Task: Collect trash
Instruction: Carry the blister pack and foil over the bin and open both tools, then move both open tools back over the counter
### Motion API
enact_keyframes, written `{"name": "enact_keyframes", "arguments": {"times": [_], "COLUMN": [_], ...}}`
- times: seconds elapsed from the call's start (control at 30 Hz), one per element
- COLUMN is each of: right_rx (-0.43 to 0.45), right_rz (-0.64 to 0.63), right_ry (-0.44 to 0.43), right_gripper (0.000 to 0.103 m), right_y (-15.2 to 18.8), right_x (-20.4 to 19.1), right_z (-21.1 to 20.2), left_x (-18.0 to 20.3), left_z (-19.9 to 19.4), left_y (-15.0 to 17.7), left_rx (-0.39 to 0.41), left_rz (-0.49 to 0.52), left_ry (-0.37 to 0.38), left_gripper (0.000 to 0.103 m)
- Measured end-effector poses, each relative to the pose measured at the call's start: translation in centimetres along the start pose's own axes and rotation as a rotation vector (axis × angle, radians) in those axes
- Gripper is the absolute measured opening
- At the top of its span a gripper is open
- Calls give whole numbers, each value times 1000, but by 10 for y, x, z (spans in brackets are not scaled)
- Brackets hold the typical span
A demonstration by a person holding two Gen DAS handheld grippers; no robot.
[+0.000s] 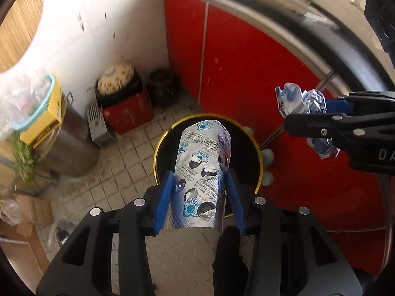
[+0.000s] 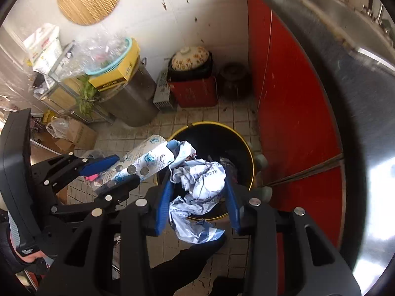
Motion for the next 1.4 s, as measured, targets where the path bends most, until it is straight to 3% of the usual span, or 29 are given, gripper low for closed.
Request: {"name": "enact_keyframes", "arguments": {"times": [0.13, 0.27, 0.3, 0.37, 0.4, 0.53, 0.63, 0.77, 0.87, 1.03, 1.2, 1.4], "right_rx": [-41, -43, -46, -36, -31, 4, 37, 122, 205, 318, 382, 410], "right_rz": [15, 27, 32, 37, 40, 50, 75, 144, 223, 402, 604, 822], "right_ry": [16, 18, 12, 24, 22, 21, 26, 59, 130, 309, 480, 650], "right_gripper": [40, 44, 53, 62, 63, 63, 69, 76, 81, 84, 84, 84], "right_y": [2, -2, -4, -6, -6, -3, 4, 27, 56, 134, 231, 347], "right_x": [6, 11, 11, 13, 14, 15, 19, 37, 60, 114, 162, 197], "right_z": [32, 38, 39, 34, 30, -5, -38, -115, -183, -287, -359, -422], "left_x": [-11, -11, -10, -9, -9, -13, -11, 17, 63, 172, 306, 423], "left_z": [30, 44, 46, 45, 42, 22, -3, -45, -79, -120, -149, -172], "left_y": [0, -1, -2, -3, -3, -6, -11, -20, -30, -43, -44, -32], "left_rx": [-16, -30, -41, -41, -30, -25, -19, 12, 46, 86, 108, 77], "left_rz": [-34, -36, -30, -14, -10, -4, 4, 57, 165, 379, 610, 746], "left_ry": [20, 32, 35, -1, -20, -25, -40, -25, 3, 140, 300, 424], "left_gripper": [43, 51, 55, 80, 81, 81, 83, 89, 91, 92, 92, 92]}}
Point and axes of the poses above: each gripper's, at about its wrist camera, not at the fingertips, and z roughly the way its jaws point, x to its right, y to its underside, the point moved 2 cm from there along z, roughly the way its jaws point, and after that the axes turned 2 degrees about -z, right-handed, at the moved point
